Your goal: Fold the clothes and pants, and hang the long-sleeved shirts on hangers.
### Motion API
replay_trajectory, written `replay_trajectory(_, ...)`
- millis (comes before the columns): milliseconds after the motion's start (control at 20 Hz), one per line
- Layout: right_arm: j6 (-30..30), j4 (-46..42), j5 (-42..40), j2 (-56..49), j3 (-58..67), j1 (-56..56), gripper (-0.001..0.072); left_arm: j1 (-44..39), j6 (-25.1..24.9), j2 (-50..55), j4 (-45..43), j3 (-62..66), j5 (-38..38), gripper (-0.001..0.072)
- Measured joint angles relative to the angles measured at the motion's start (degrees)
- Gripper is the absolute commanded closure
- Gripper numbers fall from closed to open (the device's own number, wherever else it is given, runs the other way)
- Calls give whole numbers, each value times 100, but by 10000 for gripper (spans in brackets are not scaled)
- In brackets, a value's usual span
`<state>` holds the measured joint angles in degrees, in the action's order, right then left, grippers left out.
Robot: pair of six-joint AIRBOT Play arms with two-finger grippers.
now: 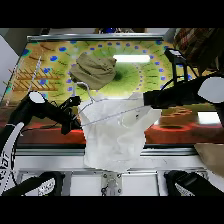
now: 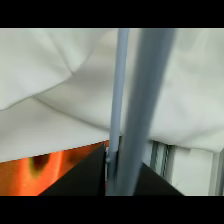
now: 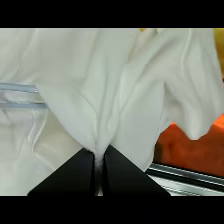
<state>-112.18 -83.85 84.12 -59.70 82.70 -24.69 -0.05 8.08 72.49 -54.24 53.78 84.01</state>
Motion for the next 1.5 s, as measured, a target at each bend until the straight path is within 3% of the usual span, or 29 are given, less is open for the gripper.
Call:
replay_trajectory(550, -173, -267, -105, 63, 7, 35, 680, -227, -2, -195, -254, 0, 28, 685)
replay_trajectory(950, -79, 72, -562, -94, 7, -138, 680, -551, -15, -197, -299, 2, -94, 684)
replay_trajectory(1500, -17, 538, -1856, -557, 7, -1178, 680, -575, -20, -197, -299, 2, -114, 684)
